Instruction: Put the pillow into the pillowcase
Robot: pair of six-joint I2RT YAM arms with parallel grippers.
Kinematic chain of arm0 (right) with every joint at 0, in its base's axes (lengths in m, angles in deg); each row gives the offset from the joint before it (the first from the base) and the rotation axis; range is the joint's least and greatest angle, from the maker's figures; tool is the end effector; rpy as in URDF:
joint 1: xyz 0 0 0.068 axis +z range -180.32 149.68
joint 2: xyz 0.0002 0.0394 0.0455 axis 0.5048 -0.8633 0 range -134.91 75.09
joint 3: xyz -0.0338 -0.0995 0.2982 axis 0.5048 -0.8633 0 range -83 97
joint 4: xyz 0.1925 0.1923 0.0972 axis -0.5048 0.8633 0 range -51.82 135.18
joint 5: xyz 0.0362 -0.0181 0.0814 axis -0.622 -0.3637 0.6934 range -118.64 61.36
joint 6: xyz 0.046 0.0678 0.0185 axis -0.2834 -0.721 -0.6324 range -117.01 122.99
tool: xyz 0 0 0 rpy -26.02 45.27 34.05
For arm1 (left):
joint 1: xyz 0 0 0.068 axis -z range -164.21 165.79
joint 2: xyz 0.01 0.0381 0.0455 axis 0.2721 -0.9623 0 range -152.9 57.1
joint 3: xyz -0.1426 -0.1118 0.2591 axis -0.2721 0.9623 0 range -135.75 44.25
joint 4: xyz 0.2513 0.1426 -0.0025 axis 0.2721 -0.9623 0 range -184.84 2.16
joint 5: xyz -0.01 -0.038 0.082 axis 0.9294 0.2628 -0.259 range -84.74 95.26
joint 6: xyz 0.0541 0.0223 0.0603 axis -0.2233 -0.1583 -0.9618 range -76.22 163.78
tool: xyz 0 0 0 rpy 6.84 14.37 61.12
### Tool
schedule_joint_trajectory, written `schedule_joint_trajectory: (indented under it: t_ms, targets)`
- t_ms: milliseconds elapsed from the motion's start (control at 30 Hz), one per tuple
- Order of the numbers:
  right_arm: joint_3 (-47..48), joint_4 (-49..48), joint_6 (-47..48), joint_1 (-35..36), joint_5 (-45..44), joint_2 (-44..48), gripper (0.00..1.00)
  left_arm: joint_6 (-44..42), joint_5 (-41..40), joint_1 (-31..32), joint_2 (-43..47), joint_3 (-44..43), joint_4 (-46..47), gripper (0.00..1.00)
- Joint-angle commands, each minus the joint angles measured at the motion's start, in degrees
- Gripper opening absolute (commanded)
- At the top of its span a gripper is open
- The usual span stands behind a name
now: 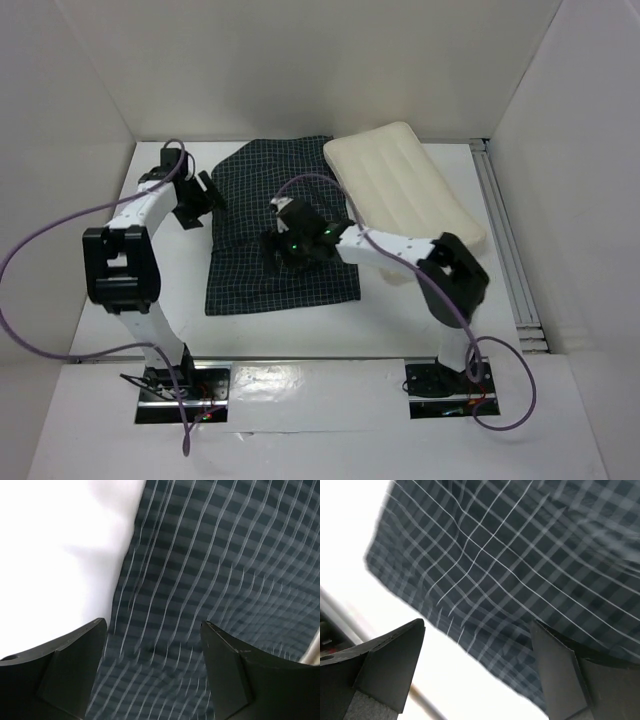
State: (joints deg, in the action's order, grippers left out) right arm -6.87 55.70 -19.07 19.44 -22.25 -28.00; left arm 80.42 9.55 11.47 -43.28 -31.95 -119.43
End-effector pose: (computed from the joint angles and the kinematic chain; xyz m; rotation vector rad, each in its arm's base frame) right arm 0.2951 0.3614 0.2403 -0.6460 2.3795 0.7182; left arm 0.4323 0.0273 0.2376 -0.8716 2.4184 -0.3129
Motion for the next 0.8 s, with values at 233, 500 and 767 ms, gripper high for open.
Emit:
schedule_joint_trajectory:
  t_ms: [233, 500, 767]
  targets:
    - [8.5, -3.2, -2.2, 6.3, -5.9, -17.3, 0.89, 2.3, -0.2, 1.7, -13.6, -5.3, 7.3, 0.83]
    - [-6.1, -3.7, -3.4, 3.8, -11.5, -8.1, 0.00, 5.6, 2.1, 2.3, -16.2, -2.2, 7.8, 0.00]
    - [-21.0, -0.3, -4.0, -6.8, -18.3, 8.2, 0.00, 8.9, 3.3, 10.0, -1.4, 18.2, 9.2, 0.00]
